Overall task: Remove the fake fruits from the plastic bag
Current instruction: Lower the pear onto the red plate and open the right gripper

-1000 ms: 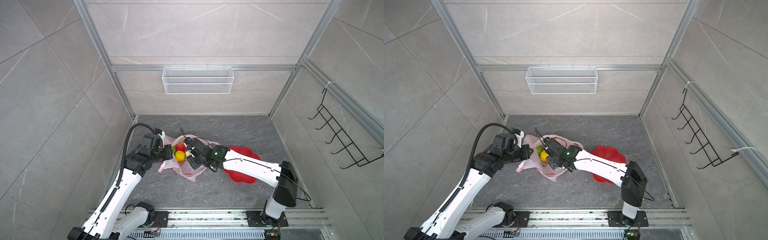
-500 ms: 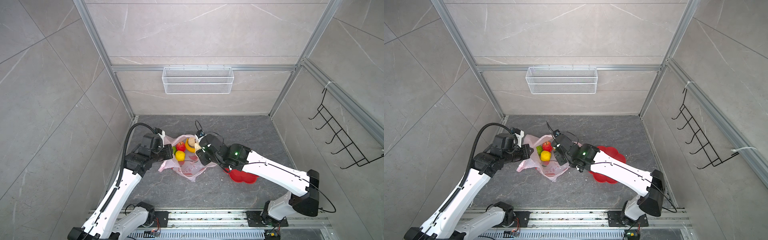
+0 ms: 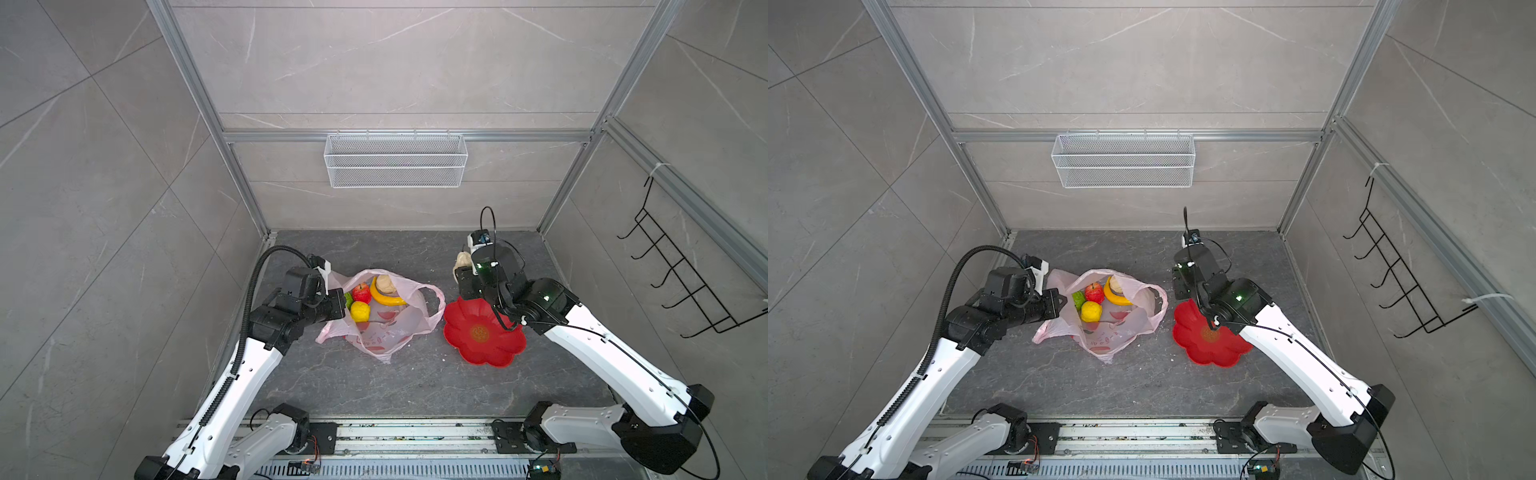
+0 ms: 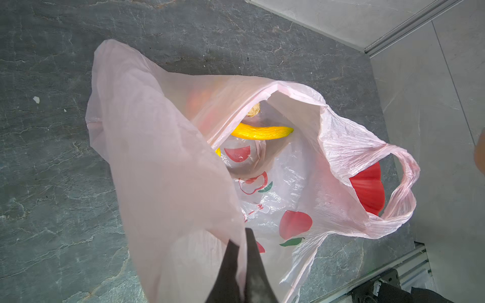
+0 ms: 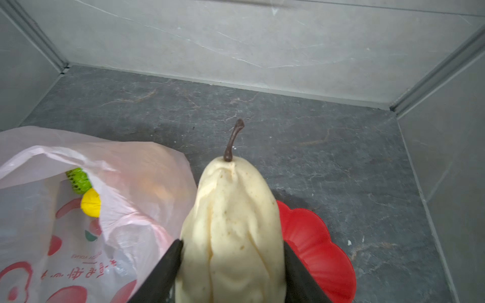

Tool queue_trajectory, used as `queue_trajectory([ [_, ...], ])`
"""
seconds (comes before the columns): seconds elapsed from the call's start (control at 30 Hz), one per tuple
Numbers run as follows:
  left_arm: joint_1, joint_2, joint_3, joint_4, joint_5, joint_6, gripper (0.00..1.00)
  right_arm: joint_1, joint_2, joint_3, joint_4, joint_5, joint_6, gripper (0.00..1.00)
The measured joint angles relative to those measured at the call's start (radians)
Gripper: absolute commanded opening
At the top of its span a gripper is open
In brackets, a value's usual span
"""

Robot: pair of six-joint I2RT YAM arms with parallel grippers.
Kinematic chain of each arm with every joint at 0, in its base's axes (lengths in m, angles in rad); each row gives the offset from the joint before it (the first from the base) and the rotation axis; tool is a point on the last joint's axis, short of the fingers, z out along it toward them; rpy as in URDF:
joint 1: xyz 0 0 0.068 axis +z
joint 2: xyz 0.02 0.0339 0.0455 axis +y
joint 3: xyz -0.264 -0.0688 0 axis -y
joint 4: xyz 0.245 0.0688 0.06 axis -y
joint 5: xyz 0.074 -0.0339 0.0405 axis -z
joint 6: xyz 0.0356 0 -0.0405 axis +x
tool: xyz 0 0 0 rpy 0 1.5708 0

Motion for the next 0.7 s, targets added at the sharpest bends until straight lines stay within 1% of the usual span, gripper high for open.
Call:
queue_trajectory([
  [0.17, 0.0, 0.0, 0.0, 0.0, 0.0, 0.002, 0.04, -0.114, -0.008, -0.146, 0.014, -0.043, 0.029, 0.28],
  [0.27, 0.0, 0.0, 0.0, 0.0, -0.001, 0.004, 0.04, -0.152, -0.006, -0.229, 0.032, -0.074, 0.05, 0.28],
  [0.47, 0.0, 0.0, 0.0, -0.001, -0.001, 0.004, 0.04, -0.187, 0.051, -0.343, 0.108, -0.135, 0.098, 0.27],
  [0.7, 0.0, 0.0, 0.0, -0.002, -0.001, 0.004, 0.05, -0.189, 0.145, -0.407, 0.179, -0.175, 0.132, 0.27],
])
